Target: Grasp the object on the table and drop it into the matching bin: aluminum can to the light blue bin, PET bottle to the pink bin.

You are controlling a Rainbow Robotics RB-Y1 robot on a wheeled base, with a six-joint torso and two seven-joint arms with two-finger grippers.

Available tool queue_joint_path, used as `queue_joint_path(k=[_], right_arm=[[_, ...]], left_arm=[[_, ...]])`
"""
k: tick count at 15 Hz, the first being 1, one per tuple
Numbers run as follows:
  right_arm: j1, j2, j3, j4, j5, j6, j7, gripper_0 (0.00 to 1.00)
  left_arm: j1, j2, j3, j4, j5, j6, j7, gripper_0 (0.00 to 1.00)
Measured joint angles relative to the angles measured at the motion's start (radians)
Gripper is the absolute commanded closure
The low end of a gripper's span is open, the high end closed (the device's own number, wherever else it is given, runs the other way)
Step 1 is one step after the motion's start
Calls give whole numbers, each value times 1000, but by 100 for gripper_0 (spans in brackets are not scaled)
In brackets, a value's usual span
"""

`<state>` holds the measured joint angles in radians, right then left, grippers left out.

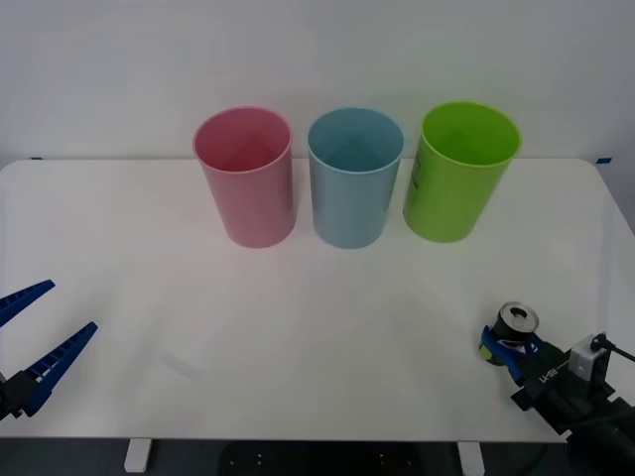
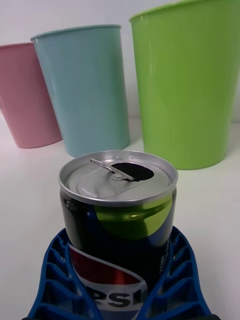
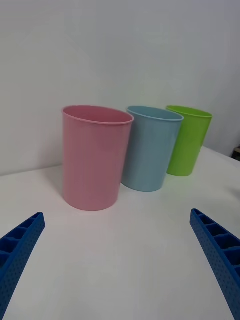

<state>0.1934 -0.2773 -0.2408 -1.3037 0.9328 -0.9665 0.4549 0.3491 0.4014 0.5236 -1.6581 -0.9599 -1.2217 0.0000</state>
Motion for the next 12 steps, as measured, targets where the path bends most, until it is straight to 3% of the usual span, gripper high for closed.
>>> queue_joint_path(k=[6, 12], right_arm=[[-12, -25, -3, -72, 12, -30, -91, 100], [-17, -37, -14, -236, 93, -23, -210, 100]], left_arm=[[0, 0, 0, 0, 0, 0, 0, 0], [0, 0, 0, 0, 0, 0, 0, 0]])
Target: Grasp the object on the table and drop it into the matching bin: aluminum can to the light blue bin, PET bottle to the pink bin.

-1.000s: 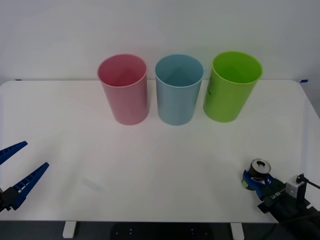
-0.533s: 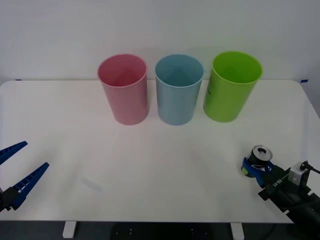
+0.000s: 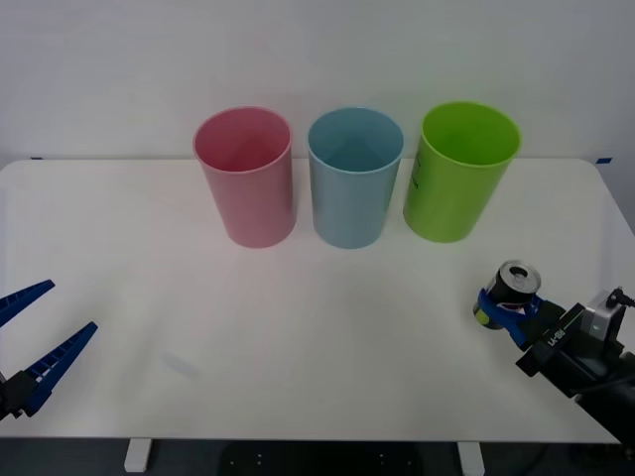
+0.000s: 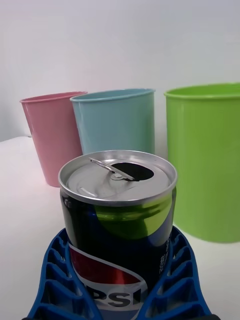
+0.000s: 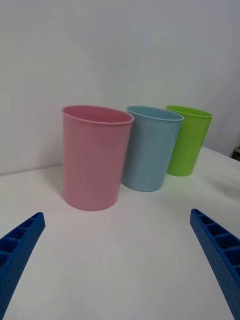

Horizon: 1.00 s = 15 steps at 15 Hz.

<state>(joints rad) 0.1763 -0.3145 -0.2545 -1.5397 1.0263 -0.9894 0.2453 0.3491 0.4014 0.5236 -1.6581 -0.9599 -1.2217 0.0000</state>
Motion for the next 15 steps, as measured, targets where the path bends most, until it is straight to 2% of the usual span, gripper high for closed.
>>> queue_joint_path(k=[7, 11, 15], right_arm=[[-77, -89, 23, -131, 27, 27, -52, 100], [-135, -122, 33, -191, 62, 49, -167, 100], [-205, -157, 84, -200, 66, 109, -207, 100]], left_arm=[[0, 0, 0, 0, 0, 0, 0, 0], [0, 0, 0, 0, 0, 0, 0, 0], [0, 0, 0, 0, 0, 0, 0, 0]])
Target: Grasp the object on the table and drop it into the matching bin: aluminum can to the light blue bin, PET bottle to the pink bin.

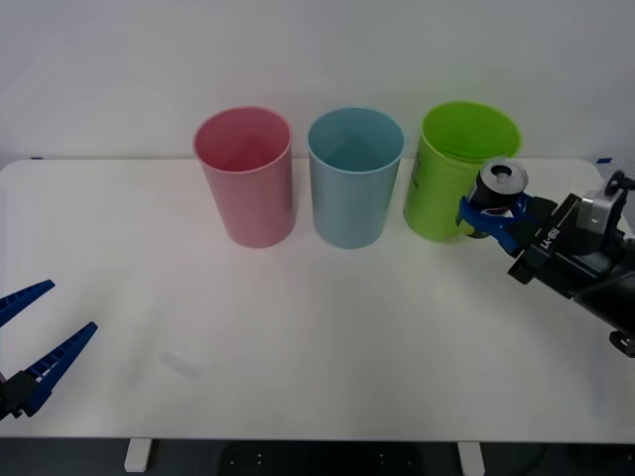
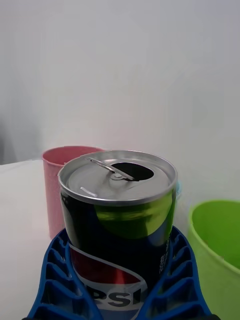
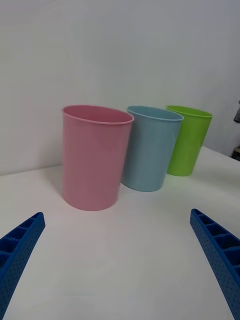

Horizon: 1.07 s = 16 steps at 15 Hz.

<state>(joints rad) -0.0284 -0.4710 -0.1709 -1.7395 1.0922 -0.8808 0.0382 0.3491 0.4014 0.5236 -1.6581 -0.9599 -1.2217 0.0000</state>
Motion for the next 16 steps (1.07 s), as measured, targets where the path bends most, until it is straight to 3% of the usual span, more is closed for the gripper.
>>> queue_joint_path(k=[8, 13, 16], right_arm=[[-183, -28, 121, 6, 59, 185, -197, 100], [-349, -21, 191, 157, 68, 206, -204, 100], [-437, 21, 197, 250, 122, 209, -207, 100]], left_arm=[[0, 0, 0, 0, 0, 0, 0, 0], [0, 0, 0, 0, 0, 0, 0, 0], [0, 0, 0, 0, 0, 0, 0, 0]])
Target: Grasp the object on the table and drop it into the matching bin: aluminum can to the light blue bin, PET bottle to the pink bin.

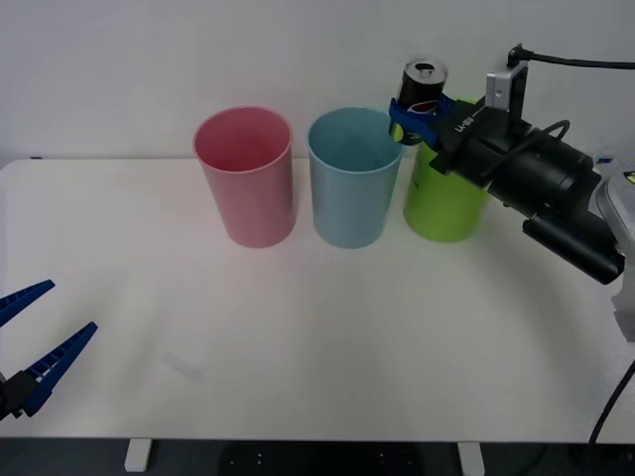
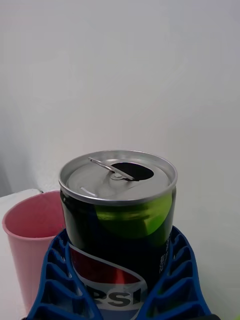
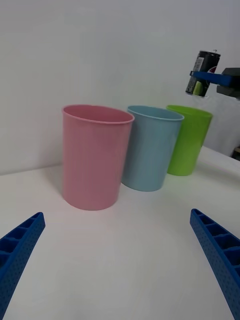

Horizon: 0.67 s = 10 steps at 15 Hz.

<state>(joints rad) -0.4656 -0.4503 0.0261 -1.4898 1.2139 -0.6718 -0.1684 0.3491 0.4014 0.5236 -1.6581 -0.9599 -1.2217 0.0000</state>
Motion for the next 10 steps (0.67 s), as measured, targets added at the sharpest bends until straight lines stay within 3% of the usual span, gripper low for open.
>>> queue_joint_path(k=[10], right_arm=[[-206, 124, 1, 257, 113, 36, 12, 100]], left_arm=[[0, 0, 0, 0, 0, 0, 0, 0]])
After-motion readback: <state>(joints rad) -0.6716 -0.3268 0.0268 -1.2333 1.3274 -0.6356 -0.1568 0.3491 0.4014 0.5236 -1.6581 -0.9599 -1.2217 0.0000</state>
